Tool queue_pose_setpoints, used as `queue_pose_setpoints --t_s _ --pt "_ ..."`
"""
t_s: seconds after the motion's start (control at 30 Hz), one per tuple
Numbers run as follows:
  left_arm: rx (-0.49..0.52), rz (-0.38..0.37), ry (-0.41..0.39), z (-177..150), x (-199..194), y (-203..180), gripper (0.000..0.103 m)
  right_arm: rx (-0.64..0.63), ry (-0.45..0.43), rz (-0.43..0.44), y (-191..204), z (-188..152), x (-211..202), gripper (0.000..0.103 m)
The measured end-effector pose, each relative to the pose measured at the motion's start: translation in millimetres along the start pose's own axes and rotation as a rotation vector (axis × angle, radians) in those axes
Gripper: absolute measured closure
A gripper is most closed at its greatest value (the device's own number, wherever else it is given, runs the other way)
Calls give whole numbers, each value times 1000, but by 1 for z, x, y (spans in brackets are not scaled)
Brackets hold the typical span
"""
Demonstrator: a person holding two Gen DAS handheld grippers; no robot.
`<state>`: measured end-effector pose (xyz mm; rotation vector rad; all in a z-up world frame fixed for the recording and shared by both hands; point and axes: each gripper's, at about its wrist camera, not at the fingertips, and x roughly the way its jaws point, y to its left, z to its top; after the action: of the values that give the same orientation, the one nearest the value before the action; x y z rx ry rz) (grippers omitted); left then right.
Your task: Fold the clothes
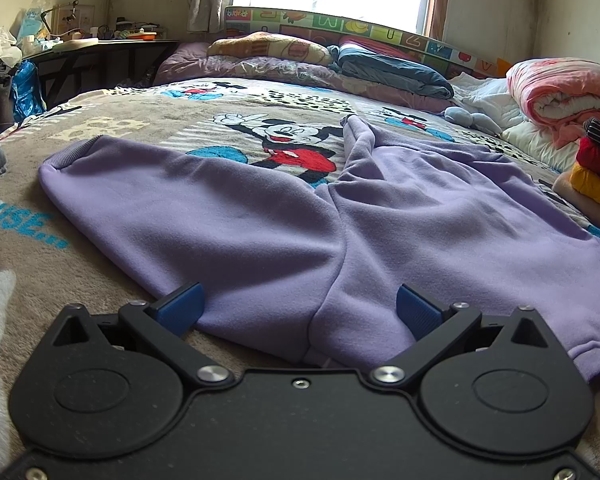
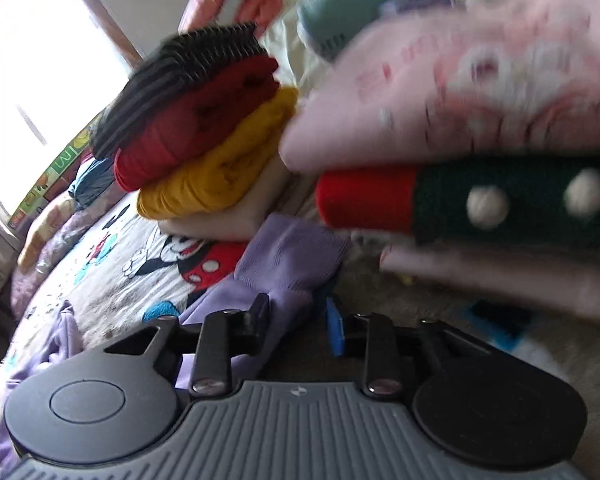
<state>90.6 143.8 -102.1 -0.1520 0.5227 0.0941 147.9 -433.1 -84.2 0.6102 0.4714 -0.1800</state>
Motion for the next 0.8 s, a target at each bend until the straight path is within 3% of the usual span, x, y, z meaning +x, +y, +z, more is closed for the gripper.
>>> queue_pose_setpoints --t_s 0.2,0.4,0.47,0.57,0.6,0.63,0.7,0.8 --pt "3 4 1 0 0 -1 0 -146 -75 32 38 -4 -25 70" --pt "8 9 1 0 0 -1 0 -384 69 353 128 -55 -35 72" --pt "11 10 1 -1 -1 -2 0 -467 125 413 150 -78 -37 72" --pt "11 10 1 -1 -1 -2 0 -590 266 367 162 -111 -23 75" --pt "11 10 1 -1 -1 -2 0 -639 313 297 160 -122 -14 75" --pt "11 9 2 -1 -1 -2 0 -657 309 251 152 -128 -12 76" --pt "9 6 4 0 -1 -2 0 -562 283 262 135 -123 -17 80" --pt "-3 -5 4 1 -2 1 0 -556 238 229 133 -113 -23 77"
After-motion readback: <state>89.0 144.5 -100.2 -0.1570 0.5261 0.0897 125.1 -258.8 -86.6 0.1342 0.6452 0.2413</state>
